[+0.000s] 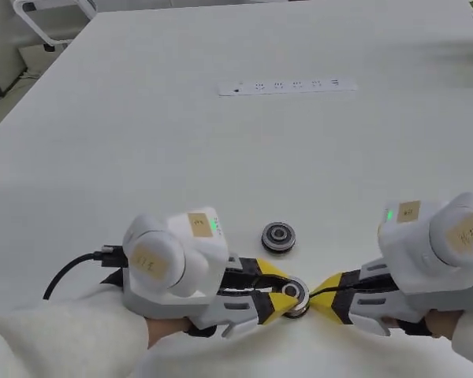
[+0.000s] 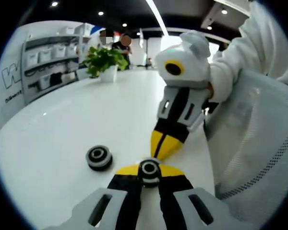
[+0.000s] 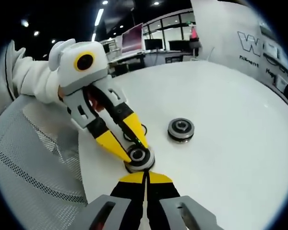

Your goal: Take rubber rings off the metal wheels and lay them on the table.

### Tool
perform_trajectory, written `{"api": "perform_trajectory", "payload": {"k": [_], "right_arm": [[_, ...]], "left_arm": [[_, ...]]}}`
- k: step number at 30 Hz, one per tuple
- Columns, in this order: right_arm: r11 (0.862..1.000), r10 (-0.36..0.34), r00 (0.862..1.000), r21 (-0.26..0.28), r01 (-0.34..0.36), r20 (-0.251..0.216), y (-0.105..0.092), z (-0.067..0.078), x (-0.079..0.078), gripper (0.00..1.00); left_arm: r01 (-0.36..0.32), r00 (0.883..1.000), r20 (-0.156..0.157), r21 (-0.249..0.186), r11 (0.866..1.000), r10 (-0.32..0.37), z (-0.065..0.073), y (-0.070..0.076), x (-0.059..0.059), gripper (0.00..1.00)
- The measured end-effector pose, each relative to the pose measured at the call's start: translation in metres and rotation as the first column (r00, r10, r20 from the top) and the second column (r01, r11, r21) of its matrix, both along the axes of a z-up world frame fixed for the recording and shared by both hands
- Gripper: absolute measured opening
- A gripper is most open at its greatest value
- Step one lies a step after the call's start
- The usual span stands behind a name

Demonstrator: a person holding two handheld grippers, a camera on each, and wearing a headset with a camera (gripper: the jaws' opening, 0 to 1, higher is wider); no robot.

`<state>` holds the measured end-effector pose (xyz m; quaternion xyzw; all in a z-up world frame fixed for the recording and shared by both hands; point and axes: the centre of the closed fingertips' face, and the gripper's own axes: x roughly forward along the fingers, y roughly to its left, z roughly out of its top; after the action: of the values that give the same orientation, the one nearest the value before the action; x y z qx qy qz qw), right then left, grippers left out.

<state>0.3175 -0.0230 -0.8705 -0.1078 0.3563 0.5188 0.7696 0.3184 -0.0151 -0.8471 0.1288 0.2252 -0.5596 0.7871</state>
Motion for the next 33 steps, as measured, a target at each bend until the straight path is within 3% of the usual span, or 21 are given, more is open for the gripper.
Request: {"api": "perform_trajectory", "payload": {"k": [2,3,4,5,7,10,11,15,18,21,22,27,33], "right_arm": [[0.998,-0.032,0.998,0.048,0.035,-0.045,0.000,0.000,0.000,0.00],[0.997,-0.043,0.998,0.065,0.045,-0.037,-0.001,0.000,0.003,0.00],[0.993,-0.085,0.994,0.075,0.090,-0.069,-0.002,-0.001,0.003,0.00],[0.995,-0.056,0.996,0.075,0.061,-0.070,-0.002,-0.001,0.004,0.00],[0.990,-0.100,0.986,0.083,0.111,-0.131,-0.002,0.000,0.003,0.00],[0.982,-0.133,0.975,0.107,0.153,-0.179,-0.003,0.001,0.005,0.00],[0.973,-0.172,0.965,0.116,0.198,-0.199,-0.005,0.000,0.008,0.00],[0.953,-0.217,0.927,0.142,0.269,-0.305,-0.006,0.003,0.005,0.00],[0.933,-0.238,0.903,0.172,0.315,-0.359,-0.006,0.005,0.005,0.00],[0.907,-0.264,0.872,0.201,0.370,-0.413,-0.008,0.006,0.009,0.00],[0.891,-0.267,0.851,0.222,0.397,-0.452,-0.008,0.007,0.010,0.00],[0.860,-0.258,0.821,0.267,0.436,-0.510,-0.008,0.013,0.009,0.00],[0.838,-0.245,0.794,0.290,0.462,-0.557,-0.005,0.018,0.006,0.00]], "left_arm": [[0.000,1.000,0.001,-0.001,1.000,0.000,0.000,0.000,0.000,0.14],[-0.001,1.000,0.000,-0.001,1.000,0.001,0.000,0.000,0.001,0.14],[-0.001,1.000,0.000,-0.001,1.000,0.001,0.000,0.000,0.001,0.14],[-0.001,1.000,0.001,-0.001,1.000,0.001,0.000,0.000,0.001,0.14],[-0.002,1.000,0.003,0.001,1.000,0.002,-0.001,0.000,0.002,0.14],[-0.001,1.000,0.006,0.000,1.000,0.001,-0.001,0.000,0.002,0.14],[-0.001,1.000,0.004,0.001,1.000,0.001,-0.001,0.000,0.002,0.14],[0.004,1.000,0.006,0.002,1.000,-0.004,-0.001,-0.002,0.001,0.14],[0.006,1.000,0.006,0.000,1.000,-0.006,-0.001,-0.002,0.001,0.14],[0.007,1.000,0.006,0.001,1.000,-0.007,-0.001,-0.002,0.001,0.13],[0.007,1.000,0.006,0.001,1.000,-0.007,-0.001,-0.002,0.001,0.13],[0.006,1.000,0.005,0.007,1.000,-0.006,-0.001,-0.003,0.001,0.13],[0.003,1.000,0.004,0.006,1.000,-0.004,-0.001,-0.003,0.001,0.13]]}}
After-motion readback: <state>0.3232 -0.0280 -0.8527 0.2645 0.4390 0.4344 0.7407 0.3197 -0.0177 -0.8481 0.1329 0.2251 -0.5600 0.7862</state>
